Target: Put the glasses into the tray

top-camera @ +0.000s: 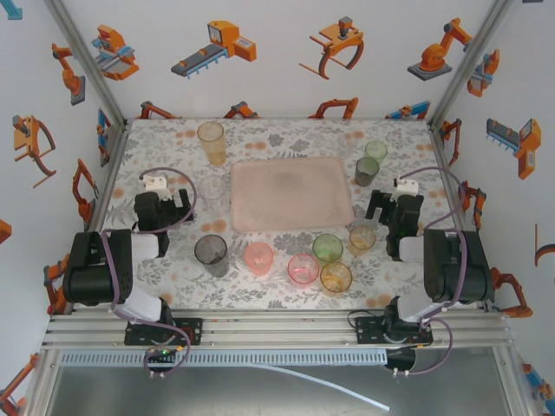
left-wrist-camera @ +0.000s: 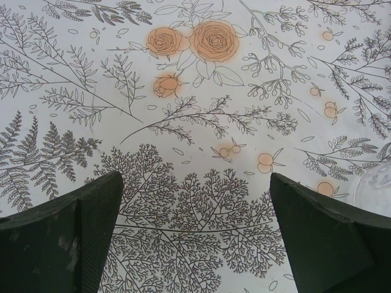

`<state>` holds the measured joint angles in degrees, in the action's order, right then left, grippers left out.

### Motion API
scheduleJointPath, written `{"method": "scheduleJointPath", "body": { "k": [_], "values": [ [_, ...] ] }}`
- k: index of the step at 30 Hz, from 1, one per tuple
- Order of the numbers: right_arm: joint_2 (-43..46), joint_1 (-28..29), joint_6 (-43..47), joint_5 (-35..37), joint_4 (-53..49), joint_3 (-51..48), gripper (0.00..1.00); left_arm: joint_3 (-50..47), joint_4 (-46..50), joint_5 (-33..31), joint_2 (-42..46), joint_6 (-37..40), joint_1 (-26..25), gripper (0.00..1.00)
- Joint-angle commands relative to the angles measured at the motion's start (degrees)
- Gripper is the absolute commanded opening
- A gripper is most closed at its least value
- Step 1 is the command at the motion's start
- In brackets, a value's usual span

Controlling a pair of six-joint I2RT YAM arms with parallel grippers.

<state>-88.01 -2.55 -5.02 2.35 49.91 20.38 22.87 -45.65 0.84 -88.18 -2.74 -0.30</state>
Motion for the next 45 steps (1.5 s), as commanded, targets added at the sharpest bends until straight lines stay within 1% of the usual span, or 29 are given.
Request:
{"method": "scheduleJointPath", "body": {
  "k": [1, 22, 26, 28, 31, 35, 39, 43, 45],
  "values": [
    [-0.48, 0.13, 0.75, -0.15, 0.75, 1.50, 0.99, 0.84, -1.55, -0.36, -0.08, 0.69, 0.12, 0.97],
    [-0.45, 0.09, 0.74, -0.15, 0.78, 1.50, 0.99, 0.78, -1.47, -0.36, -0.02, 0.70, 0.12, 0.97],
    [-0.22, 0.09, 0.31, 1.74, 0.25, 1.68, 0.99, 0.60, -1.84, -0.39, 0.03, 0.62, 0.14, 0.97],
    [2.49, 0.06, -1.86, 6.20, -1.64, 1.57, 1.00, 1.80, 1.21, -0.53, 1.11, 0.58, 0.12, 0.97],
    [5.89, 0.00, -2.14, 7.74, -7.45, 3.09, 0.99, 5.10, 8.29, -1.05, 2.81, 0.41, 0.13, 0.97],
    [8.59, 0.10, -2.99, 10.43, -11.08, 3.86, 0.99, 8.87, 16.55, -1.90, 3.82, 0.45, 0.02, 0.97],
    [11.94, 0.13, -4.23, 13.00, -16.50, 5.46, 0.99, 10.25, 20.87, -2.51, 5.26, 0.72, -0.05, 0.97],
    [17.59, 0.09, -8.44, 17.22, -28.08, 9.29, 0.99, 13.37, 28.20, -2.99, 7.19, 0.72, 0.04, 0.97],
    [19.80, 0.09, -9.31, 17.68, -32.13, 10.96, 0.99, 16.15, 33.13, -3.01, 7.82, 0.44, 0.12, 0.97]
  ]
}}
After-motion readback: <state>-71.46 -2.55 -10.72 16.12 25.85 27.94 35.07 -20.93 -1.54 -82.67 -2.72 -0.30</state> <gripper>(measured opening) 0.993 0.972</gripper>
